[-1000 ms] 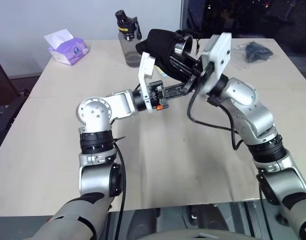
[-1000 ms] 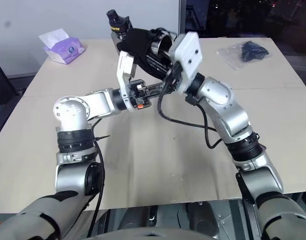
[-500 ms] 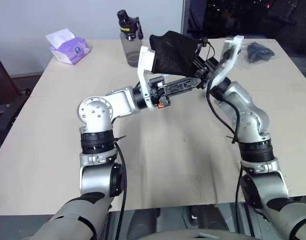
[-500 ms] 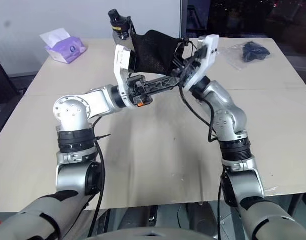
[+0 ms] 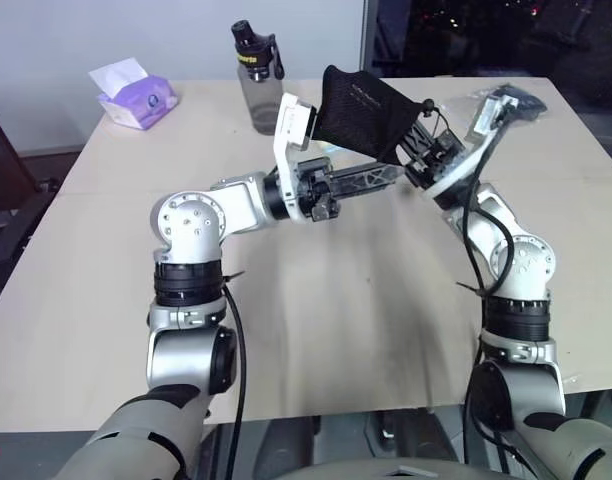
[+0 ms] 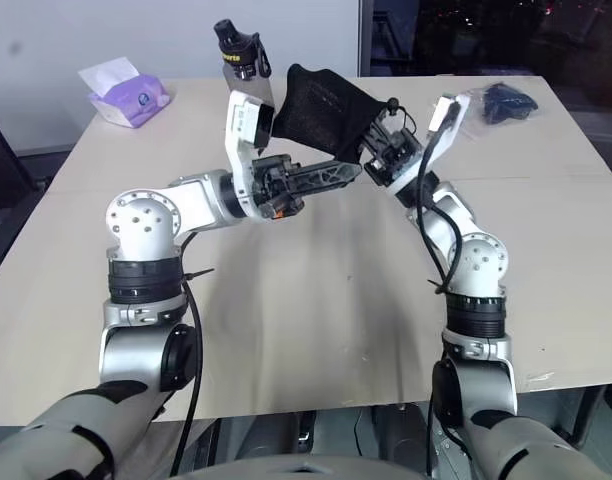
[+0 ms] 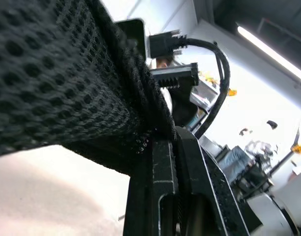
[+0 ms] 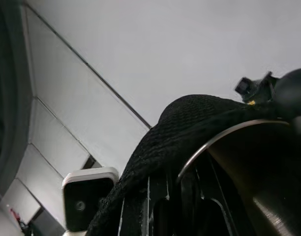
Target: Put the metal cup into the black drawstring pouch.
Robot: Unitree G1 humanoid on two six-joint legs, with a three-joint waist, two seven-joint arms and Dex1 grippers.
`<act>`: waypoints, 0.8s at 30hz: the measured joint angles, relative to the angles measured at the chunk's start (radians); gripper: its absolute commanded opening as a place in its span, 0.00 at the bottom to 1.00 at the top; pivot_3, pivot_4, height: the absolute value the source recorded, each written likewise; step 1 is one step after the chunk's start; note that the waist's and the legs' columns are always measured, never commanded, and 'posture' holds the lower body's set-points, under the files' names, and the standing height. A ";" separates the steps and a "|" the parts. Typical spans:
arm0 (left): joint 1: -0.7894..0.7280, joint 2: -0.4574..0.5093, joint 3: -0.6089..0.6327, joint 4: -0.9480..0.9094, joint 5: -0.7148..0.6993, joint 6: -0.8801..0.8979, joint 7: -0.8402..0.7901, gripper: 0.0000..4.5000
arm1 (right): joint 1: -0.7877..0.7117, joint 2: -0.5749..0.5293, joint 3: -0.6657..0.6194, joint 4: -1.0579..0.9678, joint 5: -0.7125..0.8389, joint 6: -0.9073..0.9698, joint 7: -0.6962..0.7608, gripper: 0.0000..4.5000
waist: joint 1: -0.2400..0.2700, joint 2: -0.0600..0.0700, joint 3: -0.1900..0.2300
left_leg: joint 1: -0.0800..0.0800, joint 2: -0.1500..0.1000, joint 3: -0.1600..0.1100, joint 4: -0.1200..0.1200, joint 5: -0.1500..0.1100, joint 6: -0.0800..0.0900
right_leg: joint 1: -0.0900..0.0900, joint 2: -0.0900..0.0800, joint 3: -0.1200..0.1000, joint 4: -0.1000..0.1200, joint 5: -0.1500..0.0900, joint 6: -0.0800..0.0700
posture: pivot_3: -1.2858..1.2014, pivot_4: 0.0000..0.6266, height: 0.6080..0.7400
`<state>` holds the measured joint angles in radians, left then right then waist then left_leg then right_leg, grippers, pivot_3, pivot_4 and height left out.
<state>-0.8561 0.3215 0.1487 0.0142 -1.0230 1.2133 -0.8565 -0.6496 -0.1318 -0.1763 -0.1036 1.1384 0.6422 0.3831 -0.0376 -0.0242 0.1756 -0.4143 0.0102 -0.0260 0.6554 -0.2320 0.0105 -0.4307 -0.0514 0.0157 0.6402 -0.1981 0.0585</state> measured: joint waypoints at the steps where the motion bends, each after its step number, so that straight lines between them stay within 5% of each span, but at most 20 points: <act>1: 0.001 0.009 0.000 0.004 0.000 -0.001 -0.013 0.00 | 0.015 -0.030 0.027 -0.010 -0.061 -0.023 0.034 0.01 | -0.001 0.000 0.000 | 0.000 0.000 0.000 0.000 0.000 0.000 | 0.000 0.000 0.000 0.000 0.000 0.000 | 0.52 0.24 1.00; 9: 0.019 0.033 0.002 0.019 -0.001 0.015 -0.022 0.00 | 0.018 -0.184 0.405 0.123 -0.860 -0.635 0.147 0.01 | -0.005 0.000 0.000 | 0.001 0.001 0.001 0.000 0.000 0.000 | -0.001 0.002 0.002 0.000 0.000 0.000 | 0.52 0.24 1.00; 11: 0.019 0.027 0.001 0.019 -0.001 0.018 -0.022 0.00 | -0.012 -0.230 0.473 0.215 -1.110 -0.865 0.081 0.01 | -0.002 0.000 0.000 | 0.000 0.000 0.001 0.000 0.000 -0.001 | -0.001 0.000 0.002 -0.001 0.000 0.000 | 0.52 0.24 1.00; 16: 0.018 0.025 -0.002 0.020 -0.001 0.023 -0.021 0.00 | -0.083 -0.335 0.600 0.332 -1.537 -1.085 -0.053 0.01 | 0.000 0.000 0.000 | 0.000 -0.001 0.002 0.000 0.003 -0.006 | -0.001 0.000 0.003 -0.001 0.000 0.000 | 0.52 0.24 1.00; 19: 0.018 0.018 -0.006 0.022 0.000 0.026 -0.014 0.00 | -0.083 -0.329 0.620 0.354 -1.613 -1.115 -0.084 0.01 | -0.001 0.000 0.000 | 0.000 0.000 0.001 -0.001 0.003 -0.006 | -0.001 0.000 0.003 -0.001 0.000 0.000 | 0.52 0.24 1.00; 24: 0.006 -0.011 -0.029 0.084 0.050 -0.016 0.005 0.00 | 0.018 -0.268 0.551 0.302 -1.421 -0.979 0.036 0.42 | 0.004 -0.001 0.000 | 0.000 0.000 0.001 0.000 0.003 -0.004 | 0.000 0.000 0.002 -0.001 0.000 0.000 | 0.52 0.24 1.00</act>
<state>-0.8502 0.3100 0.1197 0.0983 -0.9728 1.1974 -0.8515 -0.6318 -0.3998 0.3749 0.1984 -0.2824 -0.3368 0.4189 -0.0339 -0.0248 0.1754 -0.4142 0.0097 -0.0254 0.6550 -0.2293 0.0061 -0.4305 -0.0517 0.0172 0.6388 -0.1979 0.0583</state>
